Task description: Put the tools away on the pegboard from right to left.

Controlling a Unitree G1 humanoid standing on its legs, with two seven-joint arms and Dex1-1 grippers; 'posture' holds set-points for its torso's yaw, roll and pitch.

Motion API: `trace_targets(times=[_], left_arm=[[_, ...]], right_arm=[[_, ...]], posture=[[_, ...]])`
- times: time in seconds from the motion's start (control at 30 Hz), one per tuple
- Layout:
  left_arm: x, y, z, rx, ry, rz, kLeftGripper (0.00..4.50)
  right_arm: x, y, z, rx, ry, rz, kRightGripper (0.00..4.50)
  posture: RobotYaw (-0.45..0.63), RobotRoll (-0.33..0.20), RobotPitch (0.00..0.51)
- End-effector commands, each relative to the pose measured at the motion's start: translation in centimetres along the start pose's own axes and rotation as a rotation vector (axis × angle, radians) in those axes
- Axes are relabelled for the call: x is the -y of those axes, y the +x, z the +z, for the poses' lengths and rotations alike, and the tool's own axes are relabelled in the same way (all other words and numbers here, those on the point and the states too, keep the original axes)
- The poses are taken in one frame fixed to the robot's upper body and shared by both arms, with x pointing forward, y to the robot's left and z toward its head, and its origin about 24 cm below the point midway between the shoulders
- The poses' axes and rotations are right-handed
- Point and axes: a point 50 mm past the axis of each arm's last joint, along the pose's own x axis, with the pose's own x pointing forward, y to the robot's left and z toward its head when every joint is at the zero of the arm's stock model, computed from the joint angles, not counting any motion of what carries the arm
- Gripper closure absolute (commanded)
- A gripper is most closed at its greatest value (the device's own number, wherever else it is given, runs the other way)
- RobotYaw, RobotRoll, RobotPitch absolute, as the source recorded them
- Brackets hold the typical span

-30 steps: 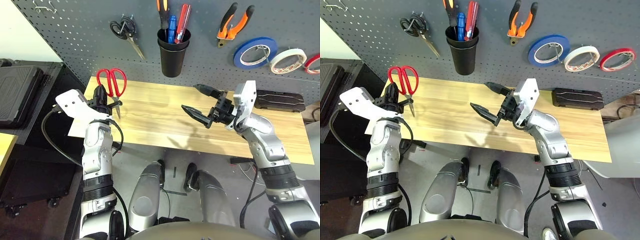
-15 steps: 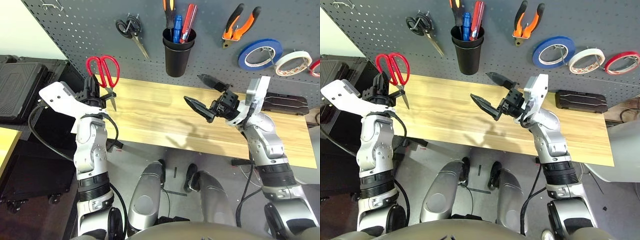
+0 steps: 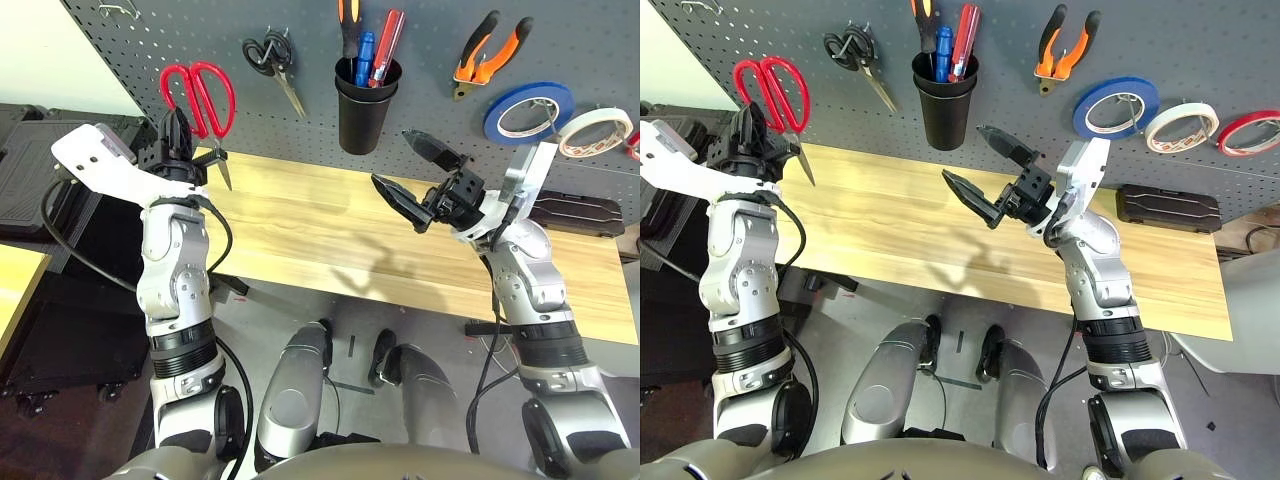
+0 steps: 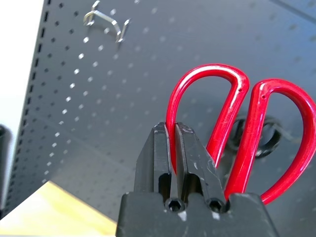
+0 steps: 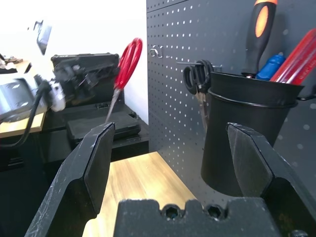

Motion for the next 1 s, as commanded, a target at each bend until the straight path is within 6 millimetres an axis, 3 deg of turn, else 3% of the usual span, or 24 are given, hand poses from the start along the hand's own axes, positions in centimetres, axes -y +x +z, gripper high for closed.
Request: trace_targets(times=[0.03,0.4,1.0], left_arm=[[0.8,0.6,-0.2,-0.011,-0.027,-0.036,4.48],[2.5,1.6,-1.7,-0.069,-0.044,-0.097,4.48],[2.0,2.8,-3.2,-0.137,-0.01,-0.07,4.48]], right_arm=[[-0.5,-0.3,-0.1,-0.023,0.007,0.014,0.0],[-0.8,-0.5,-0.2,-0.045,0.006,0.011,0.0],[-0.8,-0.5,-0.2,-0.059,-0.004,0.001,0.0]], posture=[[0.31,0.0,0.217],[0.29,0.0,0.221],[0.27,0.0,0.218]])
